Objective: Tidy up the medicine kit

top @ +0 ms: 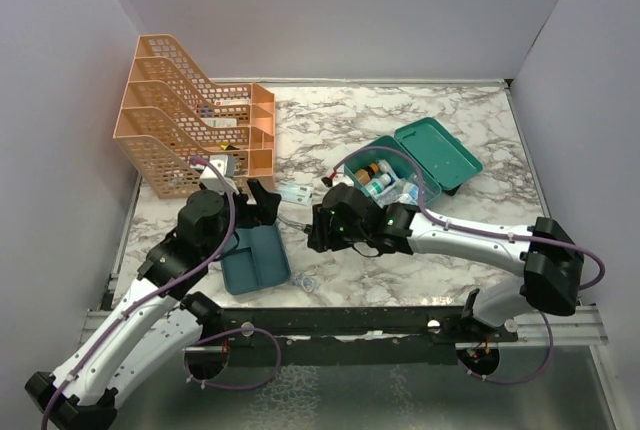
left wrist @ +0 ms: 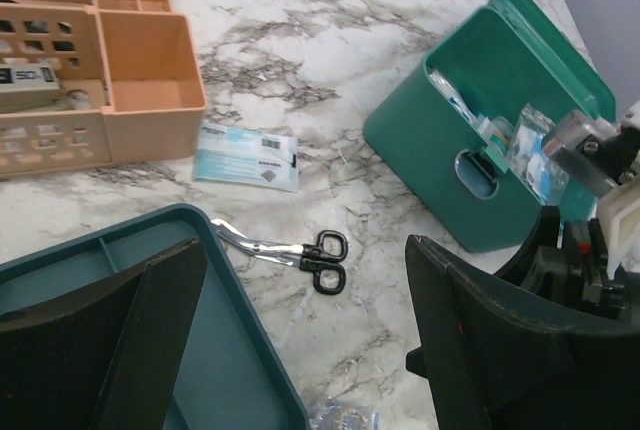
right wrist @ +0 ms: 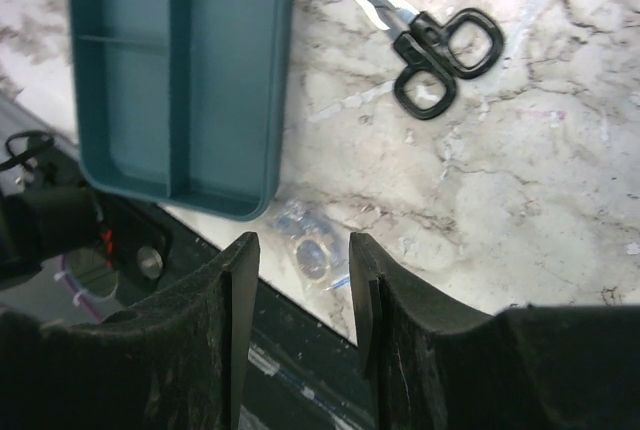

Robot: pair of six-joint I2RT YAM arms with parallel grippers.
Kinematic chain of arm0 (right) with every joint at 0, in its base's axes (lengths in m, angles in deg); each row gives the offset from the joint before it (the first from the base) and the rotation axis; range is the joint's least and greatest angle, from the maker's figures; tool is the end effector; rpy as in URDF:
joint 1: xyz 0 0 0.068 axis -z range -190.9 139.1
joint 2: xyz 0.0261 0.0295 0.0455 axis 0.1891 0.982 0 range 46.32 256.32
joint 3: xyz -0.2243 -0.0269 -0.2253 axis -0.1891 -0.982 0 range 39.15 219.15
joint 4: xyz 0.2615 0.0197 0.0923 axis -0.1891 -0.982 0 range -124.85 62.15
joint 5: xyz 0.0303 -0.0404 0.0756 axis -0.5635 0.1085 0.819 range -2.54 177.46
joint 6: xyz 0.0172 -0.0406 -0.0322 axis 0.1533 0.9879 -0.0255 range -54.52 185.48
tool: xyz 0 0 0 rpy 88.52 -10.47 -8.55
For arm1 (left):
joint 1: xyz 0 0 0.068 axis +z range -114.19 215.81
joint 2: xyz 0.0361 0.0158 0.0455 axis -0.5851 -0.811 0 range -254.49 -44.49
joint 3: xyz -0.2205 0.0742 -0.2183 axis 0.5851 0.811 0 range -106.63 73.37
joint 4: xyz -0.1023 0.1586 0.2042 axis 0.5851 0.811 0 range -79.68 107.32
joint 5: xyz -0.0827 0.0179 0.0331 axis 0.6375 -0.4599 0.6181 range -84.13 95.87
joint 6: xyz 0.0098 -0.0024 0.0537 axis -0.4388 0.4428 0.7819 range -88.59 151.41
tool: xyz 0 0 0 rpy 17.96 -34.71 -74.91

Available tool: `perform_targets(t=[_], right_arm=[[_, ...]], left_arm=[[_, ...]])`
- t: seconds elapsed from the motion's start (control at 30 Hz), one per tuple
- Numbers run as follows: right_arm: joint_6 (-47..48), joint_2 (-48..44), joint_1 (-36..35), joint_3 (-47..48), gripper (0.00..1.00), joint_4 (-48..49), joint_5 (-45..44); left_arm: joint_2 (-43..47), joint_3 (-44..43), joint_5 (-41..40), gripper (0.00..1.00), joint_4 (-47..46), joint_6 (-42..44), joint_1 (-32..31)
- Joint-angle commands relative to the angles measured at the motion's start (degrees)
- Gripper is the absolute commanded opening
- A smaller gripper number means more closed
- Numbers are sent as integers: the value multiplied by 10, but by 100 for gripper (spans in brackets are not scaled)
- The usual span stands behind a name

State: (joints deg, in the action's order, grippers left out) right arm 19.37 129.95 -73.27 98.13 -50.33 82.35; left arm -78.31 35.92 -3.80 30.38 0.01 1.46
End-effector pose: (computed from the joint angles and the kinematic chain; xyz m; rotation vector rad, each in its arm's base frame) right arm 0.1534 0.2858 0.2871 -0.3146 2.5166 0.7417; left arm 0.1068 -0.0655 0.3322 -0.0713 1.9013 -0.6357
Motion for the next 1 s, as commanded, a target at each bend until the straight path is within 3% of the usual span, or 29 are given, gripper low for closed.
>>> perform_targets(t=[0.0,0.53,0.8,0.97], right_arm=[[-34,29,-2,19,42,-2,-69],[13,113,-58,1,49,32,12],[54,148,-97,4,45,9,8],[39,149,-100,-10,46,16,13]], left_arm=[[21,-28,-106,84,36,-23,0],[96,53,-131,84,77,-83,0],[-26,63,-95,65,120,-164,0],[-62,70,-108,67,131,-185,1]])
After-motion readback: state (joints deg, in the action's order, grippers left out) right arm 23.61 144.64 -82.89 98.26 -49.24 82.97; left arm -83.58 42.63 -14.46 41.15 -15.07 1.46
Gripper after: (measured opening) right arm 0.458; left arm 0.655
